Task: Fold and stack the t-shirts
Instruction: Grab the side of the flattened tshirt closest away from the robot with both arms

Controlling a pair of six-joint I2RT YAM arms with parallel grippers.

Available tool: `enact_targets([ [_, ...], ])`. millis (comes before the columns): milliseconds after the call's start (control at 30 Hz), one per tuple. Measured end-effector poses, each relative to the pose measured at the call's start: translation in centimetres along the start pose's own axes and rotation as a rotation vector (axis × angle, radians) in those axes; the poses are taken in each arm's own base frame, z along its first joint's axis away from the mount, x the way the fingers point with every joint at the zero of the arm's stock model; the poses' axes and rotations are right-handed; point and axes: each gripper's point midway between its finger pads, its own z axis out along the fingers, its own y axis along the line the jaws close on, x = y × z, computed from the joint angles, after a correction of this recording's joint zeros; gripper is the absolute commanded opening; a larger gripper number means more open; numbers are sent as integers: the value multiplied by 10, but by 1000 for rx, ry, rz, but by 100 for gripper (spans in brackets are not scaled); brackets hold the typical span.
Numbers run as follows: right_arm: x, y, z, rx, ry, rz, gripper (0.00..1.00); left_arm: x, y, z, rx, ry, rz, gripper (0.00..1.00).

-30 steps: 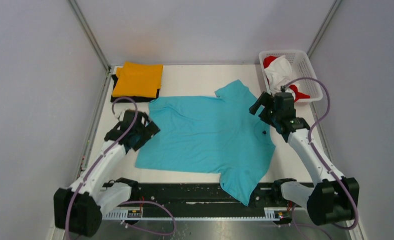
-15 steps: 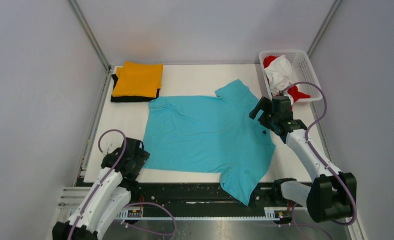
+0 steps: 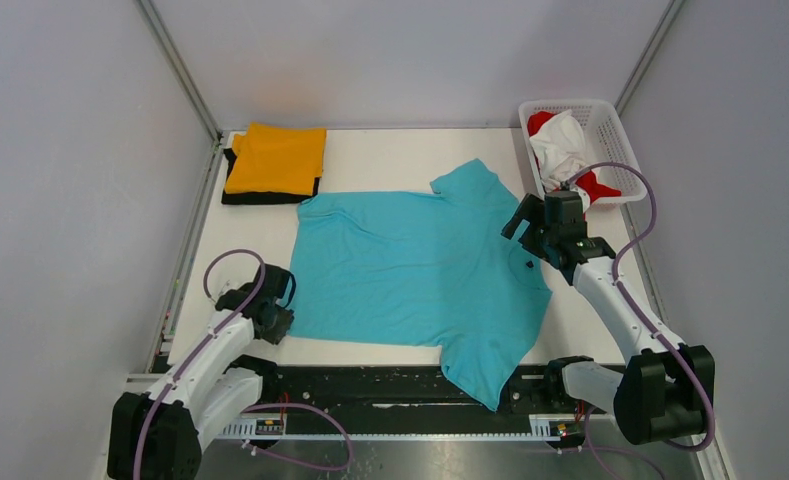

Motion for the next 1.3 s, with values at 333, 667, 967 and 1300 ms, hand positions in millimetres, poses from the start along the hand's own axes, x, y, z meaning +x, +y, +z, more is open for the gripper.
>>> enact_targets([
  [333,12,-8,-11,23,55,-12,96,-8,-17,6,12,-22,33,0],
  [667,76,17,-55,-96,243,-201,84,-16,-29,0,88,-54,72,0],
  [967,221,-16,-116,-164,682,-613,66,-18,-29,-1,101,-62,114,0],
  [1300,291,-63,-159,-148,991,-858,59,-20,-33,-8,146,-71,107,0],
])
